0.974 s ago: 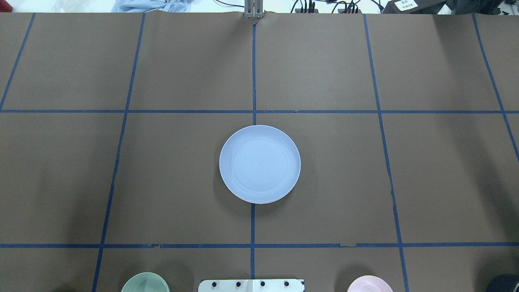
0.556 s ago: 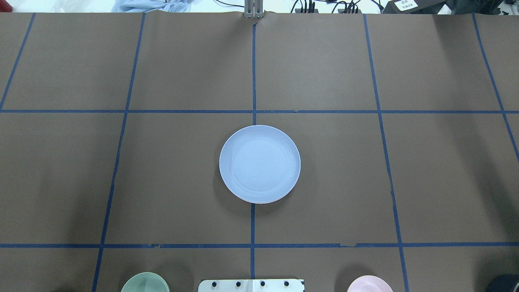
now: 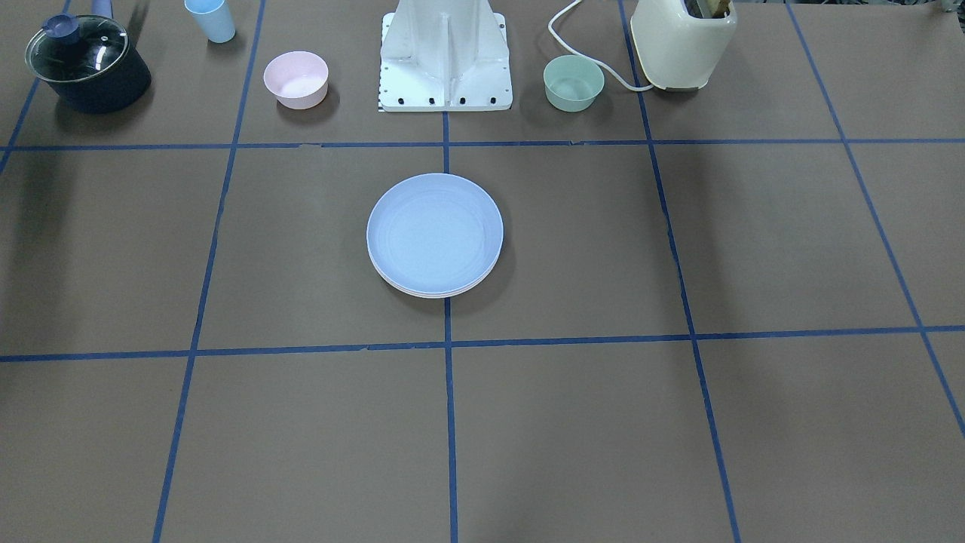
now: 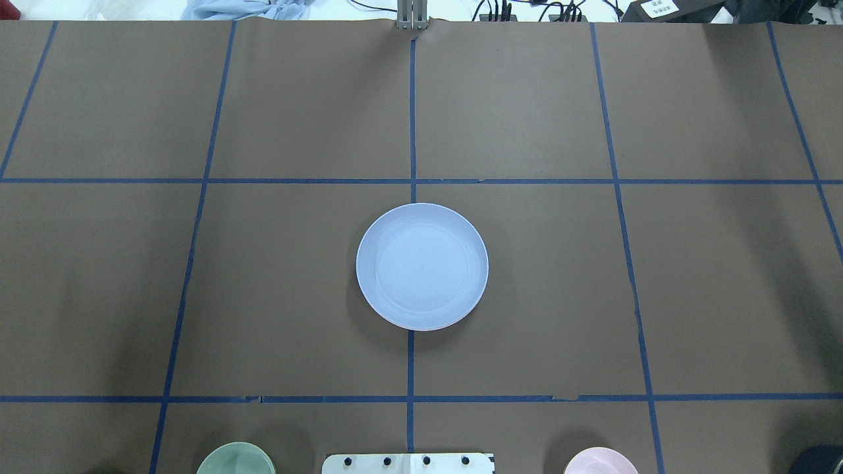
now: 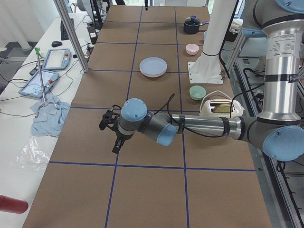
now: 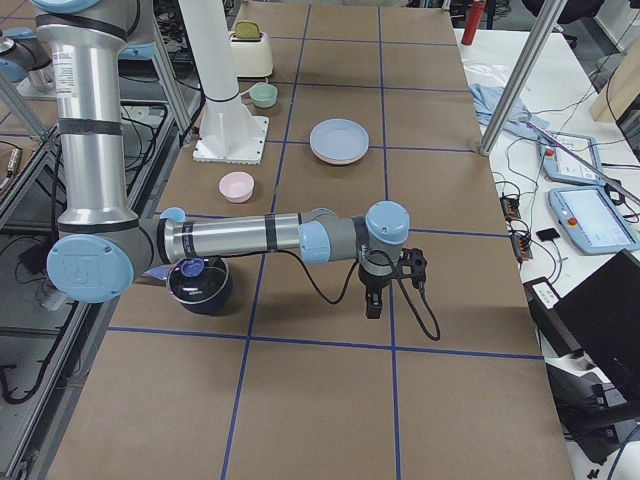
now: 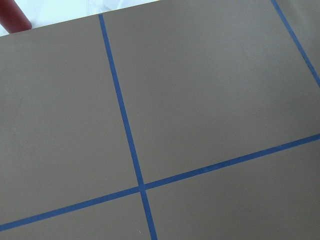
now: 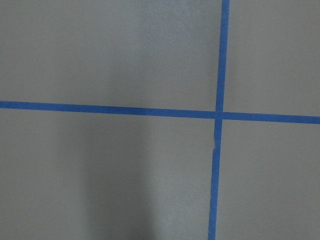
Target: Stack three plates with pink and blue
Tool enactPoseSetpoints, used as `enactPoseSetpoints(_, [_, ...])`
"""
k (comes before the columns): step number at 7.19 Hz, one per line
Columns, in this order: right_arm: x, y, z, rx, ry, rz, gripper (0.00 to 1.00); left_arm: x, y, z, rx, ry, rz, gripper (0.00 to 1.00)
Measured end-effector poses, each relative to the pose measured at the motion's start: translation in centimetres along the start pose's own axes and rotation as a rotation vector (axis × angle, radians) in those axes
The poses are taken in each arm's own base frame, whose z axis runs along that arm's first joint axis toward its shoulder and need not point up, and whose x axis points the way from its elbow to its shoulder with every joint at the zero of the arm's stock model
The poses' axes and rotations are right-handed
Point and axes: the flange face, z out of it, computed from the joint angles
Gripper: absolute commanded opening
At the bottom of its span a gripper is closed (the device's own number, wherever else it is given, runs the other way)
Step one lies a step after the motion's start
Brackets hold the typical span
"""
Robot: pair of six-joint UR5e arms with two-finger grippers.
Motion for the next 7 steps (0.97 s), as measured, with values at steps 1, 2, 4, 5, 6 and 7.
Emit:
enactPoseSetpoints(1, [0.1, -0.1, 0.2, -0.006, -0.013, 0.001, 1.00, -0.1, 0.2, 0.1, -0.003, -0.001, -0.004, 1.00])
enactPoseSetpoints(2, [0.1, -0.1, 0.3, -0.008, -0.019, 0.002, 1.00, -0.3, 0.5, 0.2, -0.011, -0.002, -0.011, 1.00])
enactPoseSetpoints(4, [0.1, -0.1, 0.3, -0.008, -0.022, 0.003, 1.00, -0.8, 1.1, 0.6, -0.043, -0.005, -0.046, 1.00])
enactPoseSetpoints(5, [0.1, 0.0, 0.3, -0.008, -0.022, 0.003, 1.00, -1.1, 1.4, 0.8, -0.058, -0.009, -0.064, 1.00])
enactPoseSetpoints(6, [0.1, 0.0, 0.3, -0.009, -0.022, 0.004, 1.00, -1.6, 1.7, 1.1, -0.069, -0.025, -0.078, 1.00])
enactPoseSetpoints(7, [0.2, 0.0, 0.4, -0.009, -0.021, 0.005, 1.00, -2.2, 1.9, 1.4, -0.083, -0.054, -0.092, 1.00])
